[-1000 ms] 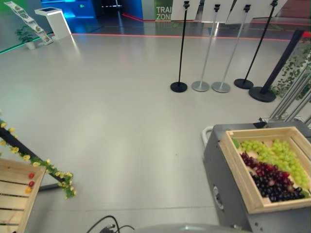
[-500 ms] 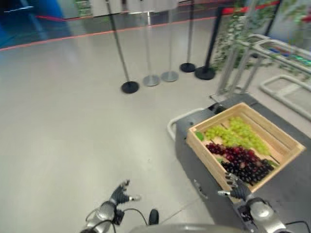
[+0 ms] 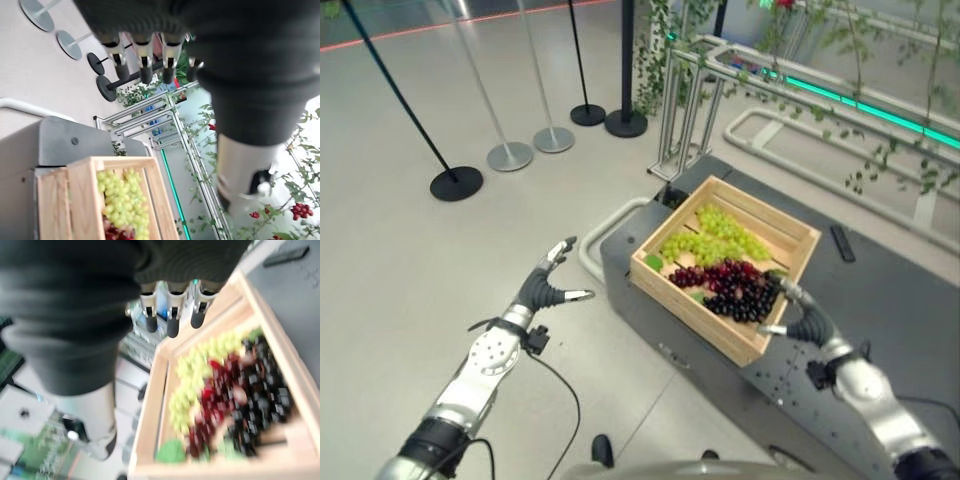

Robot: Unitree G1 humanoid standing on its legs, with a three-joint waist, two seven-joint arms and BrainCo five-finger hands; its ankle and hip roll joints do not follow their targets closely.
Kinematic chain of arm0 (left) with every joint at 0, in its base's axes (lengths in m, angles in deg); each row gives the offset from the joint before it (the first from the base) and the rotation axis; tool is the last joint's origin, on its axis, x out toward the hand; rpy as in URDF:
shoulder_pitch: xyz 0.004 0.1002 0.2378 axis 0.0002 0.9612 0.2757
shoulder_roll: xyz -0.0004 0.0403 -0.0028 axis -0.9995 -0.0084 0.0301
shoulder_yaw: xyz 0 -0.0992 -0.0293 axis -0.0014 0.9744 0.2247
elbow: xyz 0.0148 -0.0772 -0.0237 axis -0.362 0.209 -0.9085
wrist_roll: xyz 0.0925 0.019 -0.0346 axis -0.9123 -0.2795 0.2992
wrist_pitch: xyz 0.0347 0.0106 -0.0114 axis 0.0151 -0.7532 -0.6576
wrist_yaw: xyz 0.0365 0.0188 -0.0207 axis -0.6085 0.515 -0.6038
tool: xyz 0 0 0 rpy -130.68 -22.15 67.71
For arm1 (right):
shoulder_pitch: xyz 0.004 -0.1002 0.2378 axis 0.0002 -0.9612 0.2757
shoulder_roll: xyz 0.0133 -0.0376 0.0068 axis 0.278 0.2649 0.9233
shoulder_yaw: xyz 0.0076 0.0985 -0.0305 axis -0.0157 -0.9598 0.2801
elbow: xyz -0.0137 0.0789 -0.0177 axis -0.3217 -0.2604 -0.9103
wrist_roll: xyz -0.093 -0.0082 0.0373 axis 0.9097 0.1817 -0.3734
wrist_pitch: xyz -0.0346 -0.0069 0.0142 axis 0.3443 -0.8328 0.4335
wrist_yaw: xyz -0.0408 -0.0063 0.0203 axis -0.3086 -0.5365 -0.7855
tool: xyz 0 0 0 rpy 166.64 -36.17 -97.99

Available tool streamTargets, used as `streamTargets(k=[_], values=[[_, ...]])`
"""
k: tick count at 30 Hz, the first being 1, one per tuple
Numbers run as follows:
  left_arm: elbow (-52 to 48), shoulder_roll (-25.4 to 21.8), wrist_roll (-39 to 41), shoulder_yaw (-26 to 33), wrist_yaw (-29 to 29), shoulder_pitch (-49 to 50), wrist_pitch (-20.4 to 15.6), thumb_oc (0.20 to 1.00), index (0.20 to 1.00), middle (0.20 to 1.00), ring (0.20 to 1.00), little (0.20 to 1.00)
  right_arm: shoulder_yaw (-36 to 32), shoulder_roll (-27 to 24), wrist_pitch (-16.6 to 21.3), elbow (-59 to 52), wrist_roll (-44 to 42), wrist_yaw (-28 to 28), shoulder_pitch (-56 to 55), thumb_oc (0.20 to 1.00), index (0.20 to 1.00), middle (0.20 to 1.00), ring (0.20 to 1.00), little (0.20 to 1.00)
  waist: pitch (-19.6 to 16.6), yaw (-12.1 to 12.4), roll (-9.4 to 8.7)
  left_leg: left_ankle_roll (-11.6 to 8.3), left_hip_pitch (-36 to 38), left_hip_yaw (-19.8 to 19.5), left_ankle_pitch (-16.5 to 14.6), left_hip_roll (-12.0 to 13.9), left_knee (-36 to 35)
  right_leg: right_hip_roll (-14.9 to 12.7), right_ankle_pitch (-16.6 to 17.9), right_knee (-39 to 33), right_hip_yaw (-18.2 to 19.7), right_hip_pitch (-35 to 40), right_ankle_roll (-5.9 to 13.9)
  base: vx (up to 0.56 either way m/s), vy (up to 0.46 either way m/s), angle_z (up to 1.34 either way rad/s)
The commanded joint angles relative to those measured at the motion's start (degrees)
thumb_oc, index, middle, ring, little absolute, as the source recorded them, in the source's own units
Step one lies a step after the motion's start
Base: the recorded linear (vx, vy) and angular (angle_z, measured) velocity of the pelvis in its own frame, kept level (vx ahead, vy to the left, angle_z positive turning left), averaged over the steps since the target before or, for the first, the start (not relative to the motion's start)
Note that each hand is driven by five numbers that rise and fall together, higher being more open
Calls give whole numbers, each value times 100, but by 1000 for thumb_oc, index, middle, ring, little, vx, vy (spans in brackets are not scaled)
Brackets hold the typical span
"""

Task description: Pick up the fruits from the basket on one side to the basket on the other side

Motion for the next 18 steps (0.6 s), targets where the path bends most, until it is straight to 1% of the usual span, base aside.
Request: streamTargets(k=[1,2,4,5,9,10,11,12,13,14,15,16,17,18], values=[[406,69,-55,-21,25,-181,-120,1000,1000,1000,1000,1000,-181,-107,254,-163,-235,-68,255,1000,1000,1000,1000,1000,-411,27,-254,10,-105,-111,-70,-26,5,-125,724,89,47,-546,219,26,-9,-28],[496,165,38,22,-23,-51,-70,1000,1000,1000,1000,1000,-298,-79,235,-190,-260,-119,274,1000,1000,1000,1000,1000,-442,30,-267,30,-82,-106,-95,-41,5,-123,720,93,102,-541,218,32,15,-14],[510,201,76,35,-39,12,-55,1000,1000,1000,1000,1000,-337,-46,235,-192,-314,-138,286,1000,1000,1000,1000,1000,-443,36,-278,43,-62,-112,-110,-52,5,-132,740,98,118,-535,227,31,24,-10],[432,264,231,97,-125,200,-34,1000,1000,1000,1000,1000,-376,-71,213,-193,-290,-168,347,1000,1000,1000,1000,1000,-419,47,-311,80,-32,-132,-144,-86,5,-146,762,108,117,-510,244,22,39,2],[280,172,196,209,-155,367,0,1000,1000,1000,1000,1000,-281,-186,183,-102,-208,-205,611,1000,1000,1000,1000,1000,-343,88,-386,139,-34,-155,-178,-123,13,-176,770,238,166,-561,269,-8,45,3],[174,133,284,299,-103,391,-12,1000,1000,1000,1000,1000,-123,-259,148,-43,-177,-216,837,1000,1000,1000,1000,1000,-256,139,-428,184,-62,-195,-187,-140,21,-200,743,548,228,-695,279,-38,44,6],[166,133,288,315,-106,395,-7,1000,1000,1000,1000,1000,-106,-259,153,-26,-179,-219,862,1000,1000,1000,1000,1000,-255,134,-431,188,-69,-188,-187,-143,22,-205,722,591,241,-726,281,-71,65,3],[114,112,394,341,-93,386,-11,1000,1000,1000,1000,1000,-36,-303,119,2,-159,-236,989,1000,1000,1000,1000,1000,-169,162,-433,217,-78,-228,-193,-140,35,-201,695,881,271,-824,281,-118,64,-1],[-3,37,444,395,-19,267,-7,1000,1000,1000,1000,1000,157,-370,73,88,-99,-326,1314,1000,1000,1000,1000,1000,78,207,-416,262,-105,-297,-199,-121,136,-196,641,1590,258,-1115,312,-125,72,-4],[-56,-16,414,374,13,142,1,1000,1000,1000,1000,1000,280,-387,19,137,-67,-361,1505,1000,1000,1000,1000,1000,214,222,-404,271,-109,-346,-246,-112,238,-255,684,1910,230,-1280,328,-97,48,-1],[-54,-14,413,383,16,128,4,1000,1000,1000,1000,1000,291,-387,21,154,-67,-366,1536,1000,1000,1000,1000,1000,235,214,-410,273,-117,-348,-257,-118,259,-266,664,1955,235,-1299,330,7,10,12],[-105,-101,298,267,118,-106,-25,1000,1000,1000,1000,1000,445,-302,-49,369,-134,-483,1821,1000,1000,1000,1000,1000,428,193,-371,262,-73,-402,-302,-132,301,-304,793,2015,246,-1545,295,18,-1,22],[-100,-101,295,275,123,-119,-25,1000,1000,1000,1000,1000,461,-298,-40,397,-137,-490,1859,1000,1000,1000,1000,1000,450,187,-369,259,-61,-404,-306,-127,300,-299,790,2016,243,-1533,293,76,-22,27],[-169,-117,314,282,137,-163,-21,1000,1000,1000,1000,1000,510,-295,-78,455,-163,-488,1935,1000,1000,1000,1000,1000,478,196,-361,243,-25,-411,-309,-130,265,-322,798,1832,212,-1607,259,131,-114,33]])
